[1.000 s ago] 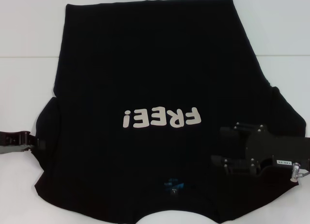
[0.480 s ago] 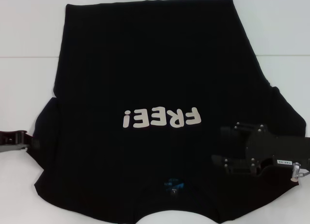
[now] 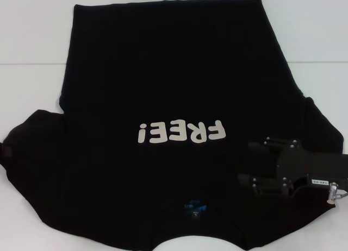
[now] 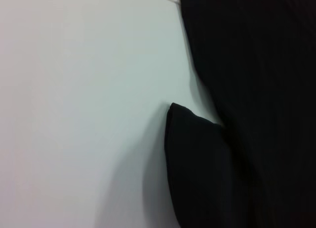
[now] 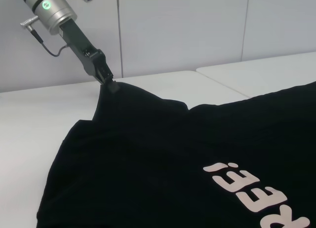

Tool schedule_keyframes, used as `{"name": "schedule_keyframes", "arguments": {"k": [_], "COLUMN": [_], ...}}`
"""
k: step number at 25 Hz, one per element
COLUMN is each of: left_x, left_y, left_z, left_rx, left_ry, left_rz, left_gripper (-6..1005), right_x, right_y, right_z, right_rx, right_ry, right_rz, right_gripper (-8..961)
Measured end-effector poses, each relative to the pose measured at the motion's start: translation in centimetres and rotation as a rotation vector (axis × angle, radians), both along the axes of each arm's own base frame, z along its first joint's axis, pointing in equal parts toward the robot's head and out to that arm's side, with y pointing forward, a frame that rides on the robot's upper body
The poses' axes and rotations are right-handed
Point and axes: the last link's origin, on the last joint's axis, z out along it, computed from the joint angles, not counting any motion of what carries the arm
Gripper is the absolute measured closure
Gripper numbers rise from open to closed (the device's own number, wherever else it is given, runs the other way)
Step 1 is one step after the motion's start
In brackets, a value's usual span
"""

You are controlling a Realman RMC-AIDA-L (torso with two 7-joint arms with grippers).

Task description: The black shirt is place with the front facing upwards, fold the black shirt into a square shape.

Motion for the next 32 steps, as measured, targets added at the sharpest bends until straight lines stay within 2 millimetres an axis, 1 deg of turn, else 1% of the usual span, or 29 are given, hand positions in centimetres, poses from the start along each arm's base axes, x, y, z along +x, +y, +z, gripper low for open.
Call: {"name": "schedule_keyframes", "arguments": {"k": [7, 15, 22, 25, 26, 27, 28, 32], "left_x": [-0.1, -0.3, -0.5, 0.5, 1.0, 2.0, 2.0, 4.3], "left_y": [0.0, 0.0, -0.5, -0.3, -0.1, 0.4, 0.4, 1.7], "left_z": [0.4, 1.4, 1.4, 1.0, 0.8, 0.4, 0.4, -0.5], "left_rx": [0.012, 0.044, 0.053, 0.037, 0.029, 0.019, 0.019, 0.014], "left_ry": [-0.004, -0.006, -0.035, -0.071, -0.086, -0.112, -0.112, -0.141], "left_rz": [0.006, 0.022, 0.026, -0.009, -0.027, -0.065, -0.065, -0.148], "left_gripper": [973, 972, 970, 970, 969, 969, 969, 968], "right_x": [0.0, 0.0, -0.1, -0.1, 0.0, 0.0, 0.0, 0.1], "right_y": [-0.1, 0.0, 0.1, 0.1, 0.1, 0.1, 0.0, 0.0], "right_z": [0.0, 0.0, 0.0, 0.0, -0.1, -0.1, -0.1, -0.2], "right_rx": [0.000, 0.000, 0.001, 0.001, 0.001, 0.001, 0.001, 0.000], "right_ry": [0.000, 0.000, -0.001, -0.001, -0.001, -0.001, 0.000, 0.001], "right_rz": [-0.001, 0.000, 0.001, 0.001, 0.000, -0.001, -0.002, -0.007], "right_gripper": [129, 128, 129, 129, 128, 128, 128, 128]}}
